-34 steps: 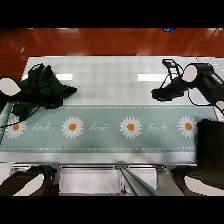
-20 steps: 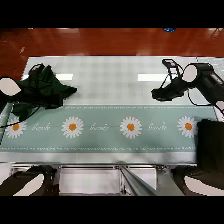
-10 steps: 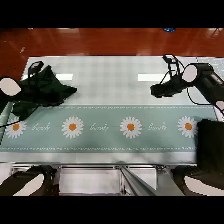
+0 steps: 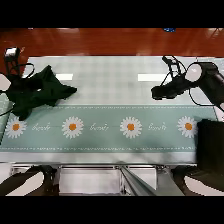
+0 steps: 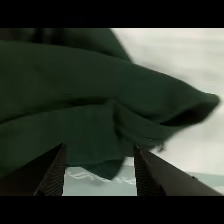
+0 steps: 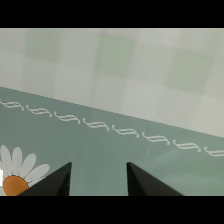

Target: Fold the shirts.

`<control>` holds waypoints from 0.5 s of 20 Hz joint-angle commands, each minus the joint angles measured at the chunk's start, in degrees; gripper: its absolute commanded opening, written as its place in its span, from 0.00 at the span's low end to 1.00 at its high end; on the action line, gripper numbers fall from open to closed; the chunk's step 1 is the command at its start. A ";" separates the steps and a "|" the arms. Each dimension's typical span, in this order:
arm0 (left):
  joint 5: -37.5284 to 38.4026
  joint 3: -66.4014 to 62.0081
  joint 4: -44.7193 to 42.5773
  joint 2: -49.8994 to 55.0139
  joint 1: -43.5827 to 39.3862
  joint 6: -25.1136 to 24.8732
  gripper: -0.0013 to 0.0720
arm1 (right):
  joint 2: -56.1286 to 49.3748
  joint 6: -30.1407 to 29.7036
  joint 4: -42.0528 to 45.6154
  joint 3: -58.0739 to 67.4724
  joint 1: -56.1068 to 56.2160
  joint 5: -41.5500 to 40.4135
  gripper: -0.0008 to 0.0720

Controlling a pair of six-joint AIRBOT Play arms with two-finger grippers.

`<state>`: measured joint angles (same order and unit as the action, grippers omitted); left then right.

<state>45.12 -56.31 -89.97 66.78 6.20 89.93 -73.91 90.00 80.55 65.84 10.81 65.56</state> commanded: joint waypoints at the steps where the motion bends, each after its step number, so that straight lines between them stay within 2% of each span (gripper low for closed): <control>1: -3.26 -0.33 -1.77 6.45 4.26 0.74 0.71 | 1.29 -0.15 -2.03 -0.02 0.02 0.31 0.57; 7: -7.65 -1.14 -6.80 16.98 5.22 0.57 0.71 | 1.27 0.46 -4.66 -0.02 0.02 -0.11 0.57; 10: -6.12 -2.19 -6.67 20.63 5.18 0.61 0.71 | 1.27 0.68 -5.66 -0.02 0.02 -0.17 0.57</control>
<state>38.74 -57.71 -95.64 83.70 11.14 90.45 -72.69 90.24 76.18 65.84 10.81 65.47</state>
